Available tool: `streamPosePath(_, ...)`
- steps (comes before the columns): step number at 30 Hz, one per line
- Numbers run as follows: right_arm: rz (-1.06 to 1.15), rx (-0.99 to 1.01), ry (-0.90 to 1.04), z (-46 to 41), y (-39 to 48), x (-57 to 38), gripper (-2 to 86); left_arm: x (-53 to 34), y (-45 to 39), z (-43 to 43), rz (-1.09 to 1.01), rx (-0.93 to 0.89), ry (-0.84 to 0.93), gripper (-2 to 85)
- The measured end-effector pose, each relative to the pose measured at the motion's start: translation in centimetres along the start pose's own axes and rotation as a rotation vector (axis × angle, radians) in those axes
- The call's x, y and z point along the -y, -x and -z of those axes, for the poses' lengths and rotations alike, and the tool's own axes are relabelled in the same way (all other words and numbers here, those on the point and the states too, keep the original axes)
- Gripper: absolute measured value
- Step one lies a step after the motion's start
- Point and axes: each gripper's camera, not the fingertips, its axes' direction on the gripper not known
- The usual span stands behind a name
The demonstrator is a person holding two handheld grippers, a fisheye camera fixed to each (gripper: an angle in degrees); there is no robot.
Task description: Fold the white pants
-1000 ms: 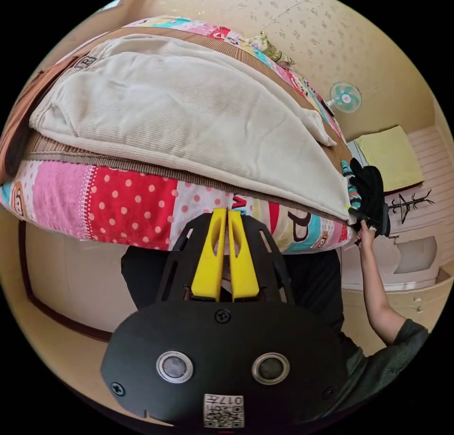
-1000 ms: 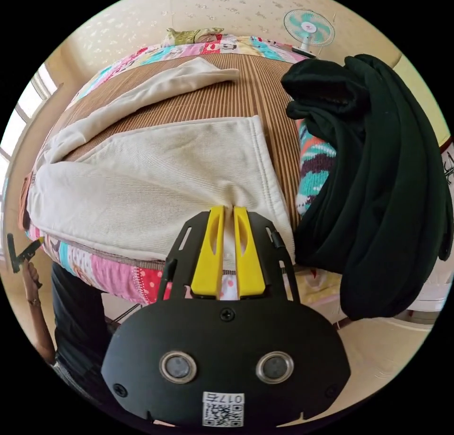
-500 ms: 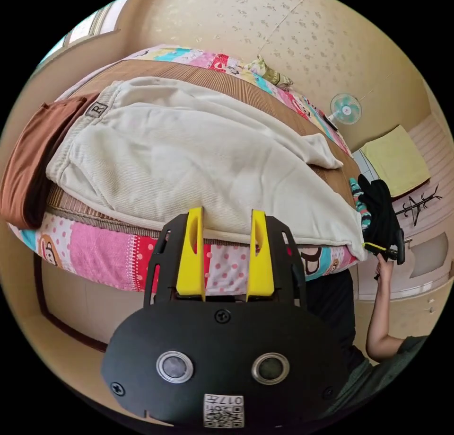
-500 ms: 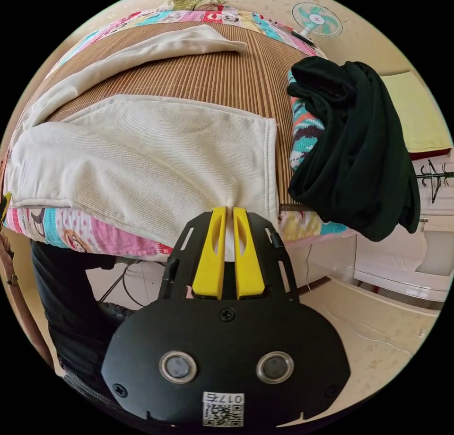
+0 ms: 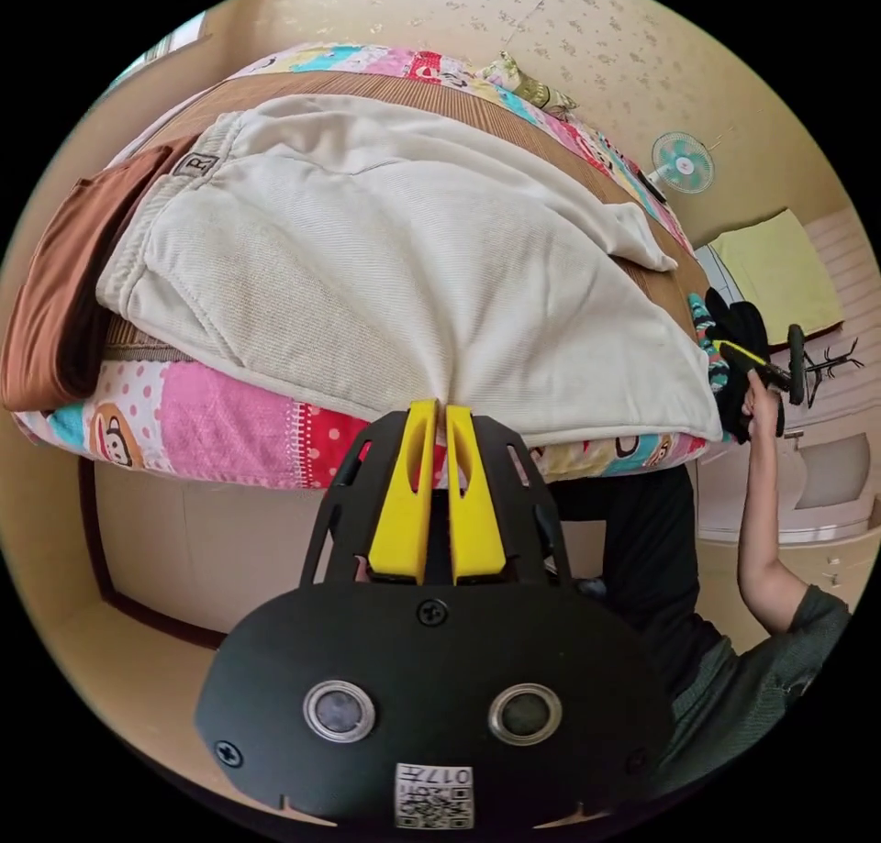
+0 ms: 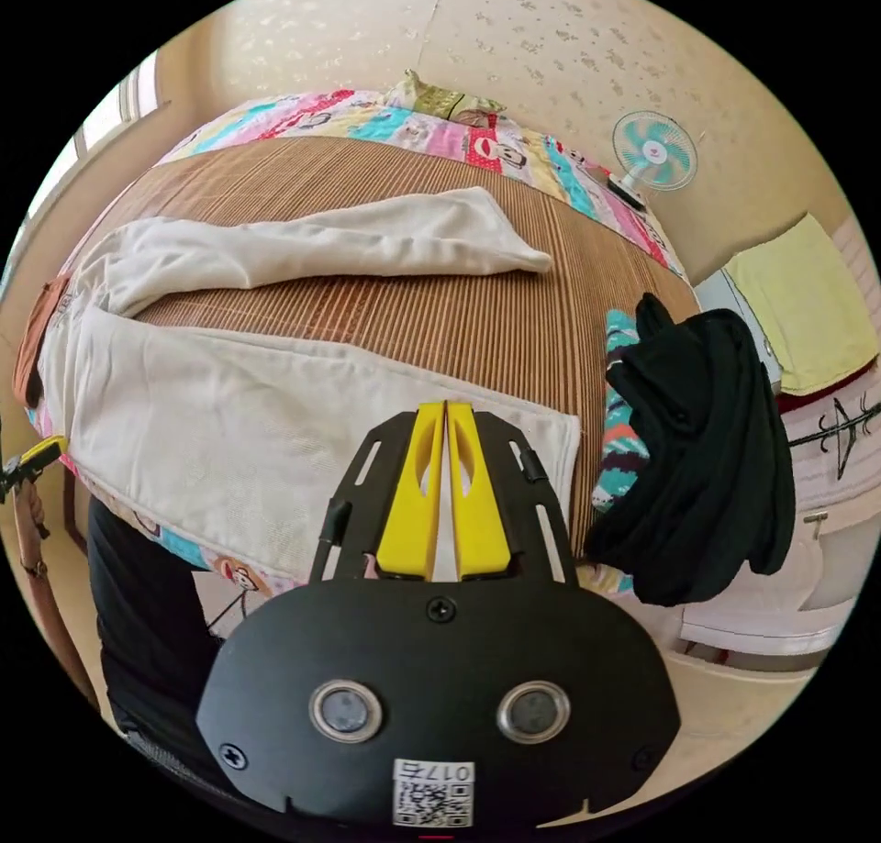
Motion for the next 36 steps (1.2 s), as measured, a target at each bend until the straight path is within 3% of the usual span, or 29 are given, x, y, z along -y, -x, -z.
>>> streamPosePath(3,0.156,-0.133,0.151,-8.9,2.8,0.9,0.5,-1.1,0.7,0.3,0.008,-0.039,-0.044,1.3)
streamPosePath(4,0.176,-0.22,0.007,-9.0,2.8,0.1,0.6,-1.3,0.8,0.4,0.012,-0.054,-0.052,1.8)
streamPosePath(6,0.132,-0.24,-0.02,-9.8,1.8,0.3,0.7,-1.4,0.7,0.6,0.009,-0.074,-0.047,2.4)
streamPosePath(8,0.015,-0.16,0.015,-9.7,-0.3,1.4,0.8,-1.7,0.1,1.8,0.006,-0.081,-0.097,5.5)
streamPosePath(10,-0.207,0.058,0.081,-8.2,-4.3,2.3,0.9,-1.9,-0.7,3.1,-0.011,-0.102,-0.169,6.8)
streamPosePath(12,-0.292,0.274,-0.033,-5.8,-6.8,1.4,1.1,-1.3,-1.6,3.9,-0.039,-0.126,-0.215,7.3)
streamPosePath(15,-0.344,0.499,-0.258,-2.5,-9.4,0.0,2.2,1.7,-3.0,2.7,-0.086,-0.169,-0.203,8.3)
streamPosePath(19,-0.298,0.737,-0.232,-3.5,-10.4,3.8,7.9,6.5,-5.4,-2.7,-0.139,-0.179,-0.109,7.8)
streamPosePath(21,-0.25,0.74,-0.199,-4.5,-10.2,6.6,9.9,8.3,-5.5,-7.3,-0.094,-0.074,0.047,5.8)
streamPosePath(25,-0.346,0.524,-0.049,-7.5,-11.4,12.1,15.4,8.6,-3.6,-7.9,0.018,-0.185,0.006,4.1)
streamPosePath(28,-0.461,0.495,-0.046,-8.6,-13.0,13.6,17.7,9.7,-3.0,-8.4,0.029,-0.218,0.056,3.5)
streamPosePath(32,-0.554,0.515,0.052,-10.9,-13.8,13.9,11.6,12.4,-3.1,-9.3,-0.008,-0.211,0.176,1.8)
streamPosePath(34,-0.477,0.564,-0.044,-8.3,-13.7,13.9,5.1,13.0,-2.6,-9.7,-0.001,-0.234,0.206,1.0)
streamPosePath(36,-0.38,0.602,-0.192,-3.8,-13.3,13.8,4.0,13.4,-1.8,-10.0,0.009,-0.282,0.219,0.6)
